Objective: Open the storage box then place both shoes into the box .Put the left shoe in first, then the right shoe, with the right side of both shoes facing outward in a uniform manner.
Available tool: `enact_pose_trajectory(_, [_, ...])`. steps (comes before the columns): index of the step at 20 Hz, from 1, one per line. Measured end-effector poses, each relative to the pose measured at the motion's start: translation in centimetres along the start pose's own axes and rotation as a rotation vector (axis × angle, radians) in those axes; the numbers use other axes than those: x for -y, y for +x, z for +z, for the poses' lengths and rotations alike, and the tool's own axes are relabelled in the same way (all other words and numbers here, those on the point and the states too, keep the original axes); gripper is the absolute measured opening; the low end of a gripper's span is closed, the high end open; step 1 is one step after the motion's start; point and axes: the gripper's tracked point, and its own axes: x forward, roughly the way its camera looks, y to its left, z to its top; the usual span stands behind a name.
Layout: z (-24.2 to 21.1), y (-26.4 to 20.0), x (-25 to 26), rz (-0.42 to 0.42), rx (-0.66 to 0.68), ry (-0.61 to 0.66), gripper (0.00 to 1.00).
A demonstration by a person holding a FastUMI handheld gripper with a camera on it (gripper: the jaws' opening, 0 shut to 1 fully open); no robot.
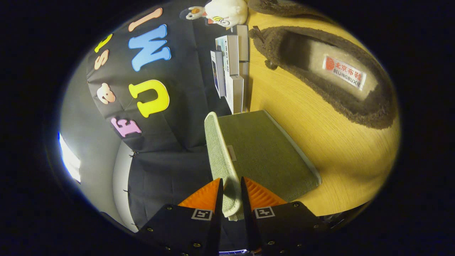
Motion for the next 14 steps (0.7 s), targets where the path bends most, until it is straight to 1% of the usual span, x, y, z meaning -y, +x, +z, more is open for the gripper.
enact_pose_trajectory(2, [-0.9, -0.3, -0.4, 0.009, -0.037, -0.034, 0.28])
enact_pose_trajectory(3, [0.4, 0.4, -0.7, 0.049, -0.009, -0.032, 0.28])
enact_pose_trajectory(4, [0.0, 0.4, -1.4, 0.041, 0.000, -0.050, 0.01])
enact_pose_trajectory(5, [-0.4, 0.3, -2.0, 0.051, -0.023, -0.087, 0.00])
enact_pose_trajectory(6, [-0.8, 0.4, -2.2, 0.037, -0.035, -0.123, 0.00])
enact_pose_trajectory(8, [-1.2, 0.0, -3.7, 0.036, -0.045, -0.196, 0.00])
enact_pose_trajectory(11, [-2.0, -0.4, -7.2, 0.055, -0.061, -0.302, 0.00])
enact_pose_trajectory(14, [-3.1, 0.1, -10.1, 0.057, -0.082, -0.391, 0.00])
